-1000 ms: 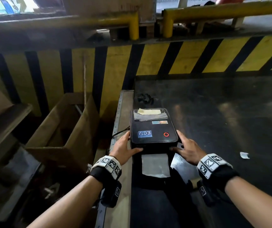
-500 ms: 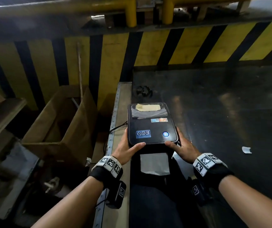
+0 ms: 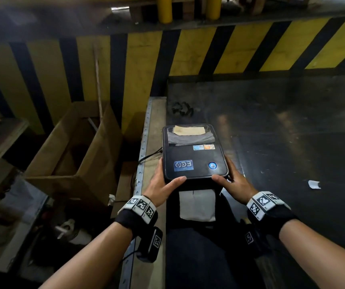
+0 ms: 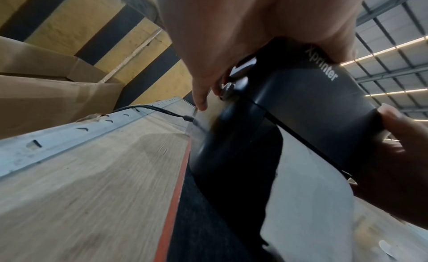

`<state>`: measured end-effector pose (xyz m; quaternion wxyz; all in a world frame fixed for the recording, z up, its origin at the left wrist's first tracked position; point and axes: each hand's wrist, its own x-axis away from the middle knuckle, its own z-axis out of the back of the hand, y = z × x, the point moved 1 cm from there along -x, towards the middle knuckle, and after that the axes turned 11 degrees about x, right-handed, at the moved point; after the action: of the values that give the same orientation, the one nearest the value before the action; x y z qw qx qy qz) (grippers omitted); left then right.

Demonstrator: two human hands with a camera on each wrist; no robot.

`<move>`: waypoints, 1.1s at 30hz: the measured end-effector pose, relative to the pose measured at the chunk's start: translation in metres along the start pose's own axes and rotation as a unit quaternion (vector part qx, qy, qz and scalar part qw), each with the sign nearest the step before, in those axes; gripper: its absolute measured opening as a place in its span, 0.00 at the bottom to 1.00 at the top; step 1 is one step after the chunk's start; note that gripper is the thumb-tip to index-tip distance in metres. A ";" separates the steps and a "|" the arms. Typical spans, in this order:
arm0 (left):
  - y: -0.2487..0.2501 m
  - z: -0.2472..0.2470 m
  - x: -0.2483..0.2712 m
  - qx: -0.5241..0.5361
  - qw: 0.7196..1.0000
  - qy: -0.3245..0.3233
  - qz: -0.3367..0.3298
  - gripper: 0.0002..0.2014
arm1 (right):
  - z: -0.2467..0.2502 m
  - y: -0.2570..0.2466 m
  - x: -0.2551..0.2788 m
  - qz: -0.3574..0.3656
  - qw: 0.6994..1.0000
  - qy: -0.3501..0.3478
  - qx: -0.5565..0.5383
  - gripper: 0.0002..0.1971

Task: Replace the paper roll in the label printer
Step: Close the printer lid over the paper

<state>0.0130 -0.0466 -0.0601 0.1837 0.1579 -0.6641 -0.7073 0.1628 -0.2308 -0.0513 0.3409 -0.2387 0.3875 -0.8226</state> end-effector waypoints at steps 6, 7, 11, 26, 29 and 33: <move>-0.003 0.000 -0.002 0.006 1.000 0.007 0.005 0.40 | -0.002 0.003 0.002 -0.003 1.000 0.001 -0.020 0.43; -0.004 0.000 -0.002 0.005 1.000 0.007 0.007 0.42 | -0.002 0.002 0.002 -0.003 1.000 0.001 -0.023 0.44; -0.007 0.001 -0.003 -0.004 1.000 0.010 0.014 0.45 | -0.002 0.000 0.003 -0.001 1.000 0.000 -0.026 0.42; -0.002 -0.001 -0.001 0.006 1.000 0.008 0.007 0.46 | 0.002 -0.008 0.004 0.005 1.000 0.003 -0.006 0.33; -0.002 -0.001 0.000 0.000 1.000 0.007 0.010 0.45 | 0.002 -0.009 0.006 0.004 1.000 0.004 0.003 0.34; -0.001 0.000 0.000 0.000 1.000 0.002 0.015 0.44 | 0.002 -0.010 0.007 0.002 1.000 0.004 0.003 0.34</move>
<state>0.0129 -0.0471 -0.0608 0.1956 0.1494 -0.6659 -0.7043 0.1555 -0.2325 -0.0406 0.3422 -0.2335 0.3866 -0.8240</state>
